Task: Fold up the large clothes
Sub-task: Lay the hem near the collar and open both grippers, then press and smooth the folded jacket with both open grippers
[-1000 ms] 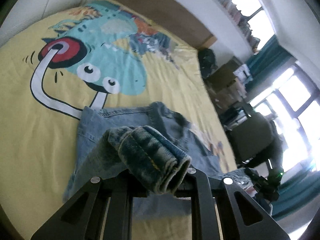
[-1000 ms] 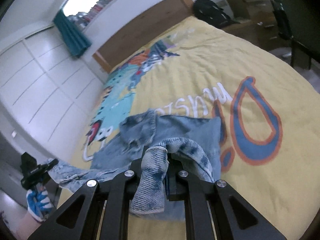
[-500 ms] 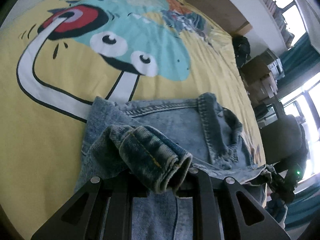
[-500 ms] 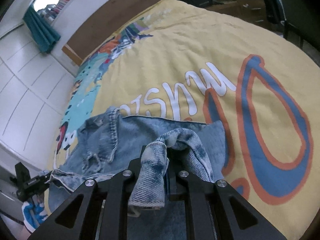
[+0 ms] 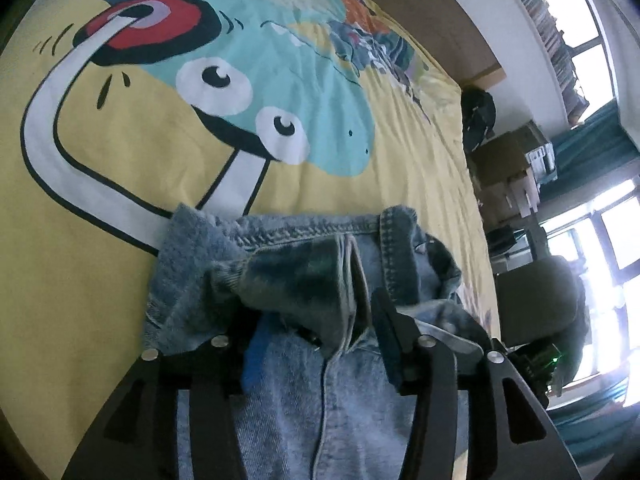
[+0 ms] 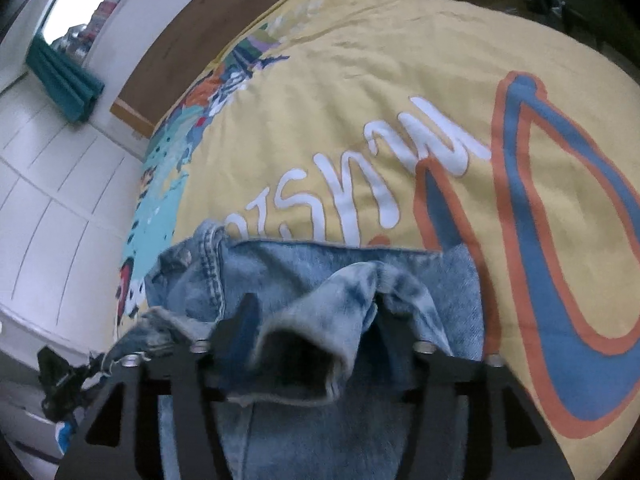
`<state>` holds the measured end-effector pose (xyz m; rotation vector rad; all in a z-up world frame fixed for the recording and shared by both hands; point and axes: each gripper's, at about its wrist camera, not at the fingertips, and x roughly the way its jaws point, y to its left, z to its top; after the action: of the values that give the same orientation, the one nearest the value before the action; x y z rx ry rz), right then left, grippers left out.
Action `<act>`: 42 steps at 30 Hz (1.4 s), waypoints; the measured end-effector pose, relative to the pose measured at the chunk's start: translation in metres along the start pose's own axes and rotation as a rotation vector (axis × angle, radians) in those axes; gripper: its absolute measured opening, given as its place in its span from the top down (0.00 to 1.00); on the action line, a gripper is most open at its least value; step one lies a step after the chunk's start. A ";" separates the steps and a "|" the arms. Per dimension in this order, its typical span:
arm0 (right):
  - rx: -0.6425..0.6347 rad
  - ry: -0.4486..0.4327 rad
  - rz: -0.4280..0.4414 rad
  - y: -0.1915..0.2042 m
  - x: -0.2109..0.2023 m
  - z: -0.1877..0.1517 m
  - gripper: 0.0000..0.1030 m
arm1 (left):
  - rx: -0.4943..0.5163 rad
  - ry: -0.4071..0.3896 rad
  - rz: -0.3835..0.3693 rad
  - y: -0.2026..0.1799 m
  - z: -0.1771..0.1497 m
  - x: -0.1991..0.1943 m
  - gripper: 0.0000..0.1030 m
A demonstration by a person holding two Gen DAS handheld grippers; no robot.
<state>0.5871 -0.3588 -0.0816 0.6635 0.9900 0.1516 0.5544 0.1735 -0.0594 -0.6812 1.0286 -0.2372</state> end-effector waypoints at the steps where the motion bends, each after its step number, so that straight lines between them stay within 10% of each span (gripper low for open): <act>1: 0.009 -0.003 0.004 0.000 -0.002 0.002 0.36 | 0.005 -0.010 0.007 -0.001 0.002 -0.005 0.51; 11: -0.199 -0.054 -0.091 0.039 -0.035 0.006 0.32 | 0.181 -0.092 0.154 -0.034 -0.003 -0.040 0.46; 27: -0.637 0.092 -0.158 0.145 0.046 -0.090 0.32 | 0.553 -0.008 0.402 -0.079 -0.081 0.062 0.46; 42: -0.515 0.089 -0.455 0.053 0.021 -0.054 0.31 | 0.488 -0.006 0.475 -0.027 -0.079 0.031 0.44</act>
<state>0.5647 -0.2837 -0.0861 -0.0453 1.1071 0.0303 0.5061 0.1051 -0.0909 0.0103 1.0447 -0.0635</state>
